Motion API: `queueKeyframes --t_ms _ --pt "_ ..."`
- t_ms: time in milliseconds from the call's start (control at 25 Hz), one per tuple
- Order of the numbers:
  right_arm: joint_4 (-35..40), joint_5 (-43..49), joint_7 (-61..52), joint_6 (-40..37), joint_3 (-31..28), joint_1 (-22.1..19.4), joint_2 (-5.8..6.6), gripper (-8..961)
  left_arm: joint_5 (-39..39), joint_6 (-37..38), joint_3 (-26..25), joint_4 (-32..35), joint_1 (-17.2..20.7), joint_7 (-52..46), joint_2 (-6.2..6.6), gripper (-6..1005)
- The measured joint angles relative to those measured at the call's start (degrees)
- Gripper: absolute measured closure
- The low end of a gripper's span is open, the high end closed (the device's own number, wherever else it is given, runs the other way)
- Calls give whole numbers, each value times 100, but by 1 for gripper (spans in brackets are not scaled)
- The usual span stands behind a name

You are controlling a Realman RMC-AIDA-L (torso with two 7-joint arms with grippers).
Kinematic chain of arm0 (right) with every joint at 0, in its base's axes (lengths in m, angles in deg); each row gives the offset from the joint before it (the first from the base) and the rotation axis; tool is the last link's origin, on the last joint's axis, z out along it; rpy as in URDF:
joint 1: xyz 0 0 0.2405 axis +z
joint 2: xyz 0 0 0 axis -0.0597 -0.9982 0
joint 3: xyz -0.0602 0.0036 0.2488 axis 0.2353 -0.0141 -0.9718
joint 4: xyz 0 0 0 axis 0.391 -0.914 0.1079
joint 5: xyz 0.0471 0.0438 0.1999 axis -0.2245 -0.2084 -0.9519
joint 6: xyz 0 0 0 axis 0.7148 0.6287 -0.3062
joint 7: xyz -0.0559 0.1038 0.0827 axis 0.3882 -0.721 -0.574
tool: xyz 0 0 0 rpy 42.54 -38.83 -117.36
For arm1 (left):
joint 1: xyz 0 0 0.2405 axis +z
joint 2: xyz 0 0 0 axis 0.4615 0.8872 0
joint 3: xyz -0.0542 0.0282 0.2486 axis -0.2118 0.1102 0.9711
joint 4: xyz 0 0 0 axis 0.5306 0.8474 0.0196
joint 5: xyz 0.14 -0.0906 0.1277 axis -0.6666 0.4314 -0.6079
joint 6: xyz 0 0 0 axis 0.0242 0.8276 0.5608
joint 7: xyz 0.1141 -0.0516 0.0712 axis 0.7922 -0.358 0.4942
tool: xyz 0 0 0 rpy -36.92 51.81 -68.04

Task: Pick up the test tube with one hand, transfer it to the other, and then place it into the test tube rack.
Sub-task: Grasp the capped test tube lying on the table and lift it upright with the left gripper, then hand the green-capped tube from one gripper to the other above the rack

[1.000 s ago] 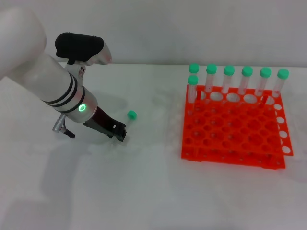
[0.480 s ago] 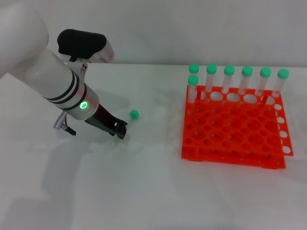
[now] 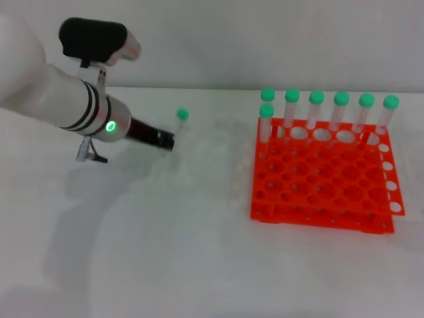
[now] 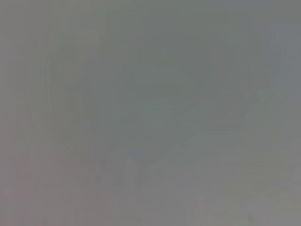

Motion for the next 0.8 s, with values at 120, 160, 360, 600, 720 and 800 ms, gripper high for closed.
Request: queueKeyframes --t_ms 120,160,360,600,720,800 --pt "0 1 -2 0 -5 -5 1 128 681 -729 3 56 256 551 -1 811" --pt "0 0 -2 0 -7 -5 1 128 1028 -1016 3 69 367 840 -3 811" --pt "0 2 -16 1 -7 -4 1 129 3997 -2040 160 20 1006 3445 -32 811" --pt "1 9 -287 -4 -5 -1 9 129 6820 -2089 588 36 1550 5813 -31 811" --pt "7 36 -466 -2 27 -19 16 129 8735 -1062 598 -345 1826 7801 -33 811" --pt "69 92 -731 6 84 -54 36 129 9649 -198 601 -761 1908 8772 -30 811"
